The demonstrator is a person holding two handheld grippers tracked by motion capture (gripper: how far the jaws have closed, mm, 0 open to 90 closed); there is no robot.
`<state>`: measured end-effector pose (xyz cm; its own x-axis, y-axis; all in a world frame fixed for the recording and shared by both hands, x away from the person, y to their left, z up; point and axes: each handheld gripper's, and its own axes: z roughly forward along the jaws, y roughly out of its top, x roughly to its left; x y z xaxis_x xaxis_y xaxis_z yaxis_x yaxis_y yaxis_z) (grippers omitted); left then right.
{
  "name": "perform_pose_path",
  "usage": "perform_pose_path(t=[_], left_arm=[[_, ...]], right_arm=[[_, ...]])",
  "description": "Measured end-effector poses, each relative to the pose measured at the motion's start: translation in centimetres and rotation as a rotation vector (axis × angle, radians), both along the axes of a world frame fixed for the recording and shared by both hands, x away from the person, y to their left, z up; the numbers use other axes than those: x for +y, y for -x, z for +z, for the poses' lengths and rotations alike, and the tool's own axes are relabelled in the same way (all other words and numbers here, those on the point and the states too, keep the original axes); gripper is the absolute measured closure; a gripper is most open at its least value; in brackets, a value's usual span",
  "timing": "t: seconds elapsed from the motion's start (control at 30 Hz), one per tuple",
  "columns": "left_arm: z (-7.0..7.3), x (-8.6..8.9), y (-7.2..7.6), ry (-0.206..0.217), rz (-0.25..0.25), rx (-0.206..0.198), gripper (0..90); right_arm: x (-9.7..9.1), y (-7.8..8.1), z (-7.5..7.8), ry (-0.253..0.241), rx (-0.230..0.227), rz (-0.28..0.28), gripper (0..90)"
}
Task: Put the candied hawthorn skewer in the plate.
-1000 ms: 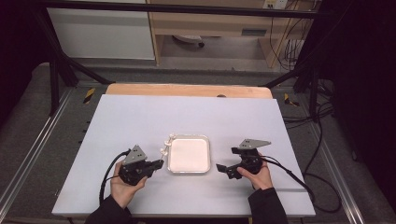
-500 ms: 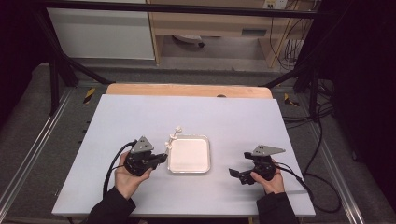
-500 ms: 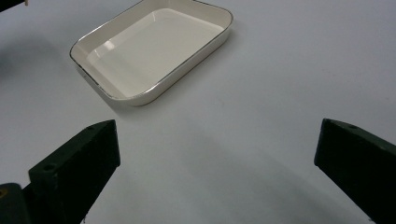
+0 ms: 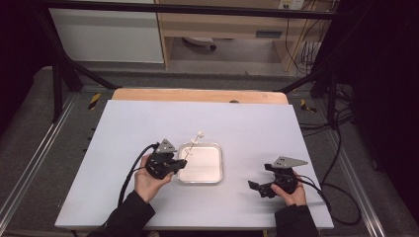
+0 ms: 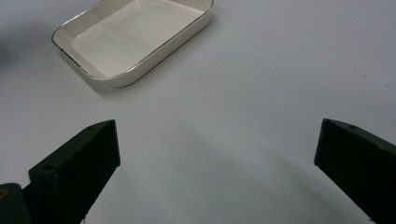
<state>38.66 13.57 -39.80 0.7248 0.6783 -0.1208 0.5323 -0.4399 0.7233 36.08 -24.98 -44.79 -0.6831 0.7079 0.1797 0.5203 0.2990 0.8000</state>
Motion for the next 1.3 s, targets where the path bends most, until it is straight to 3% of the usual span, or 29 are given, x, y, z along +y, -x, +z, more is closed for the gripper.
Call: perform_pose_path(t=[0.3,0.5,0.93,1.3], left_arm=[[-1.7,-2.4,-0.9,-0.099,0.01,0.054,88.5],[-2.2,-2.9,-1.0,-0.155,0.011,0.075,88.5],[-3.1,-3.4,-1.2,-0.227,0.033,0.135,88.4],[-3.0,-3.4,-1.2,-0.23,0.033,0.131,86.2]], right_arm=[[-0.2,0.1,0.0,0.003,-0.009,0.003,0.7],[-0.2,0.1,0.0,-0.001,-0.009,0.005,0.7],[-0.1,0.1,-0.1,-0.002,-0.005,0.003,0.7],[-0.1,0.1,-0.1,-0.003,-0.004,0.004,0.7]])
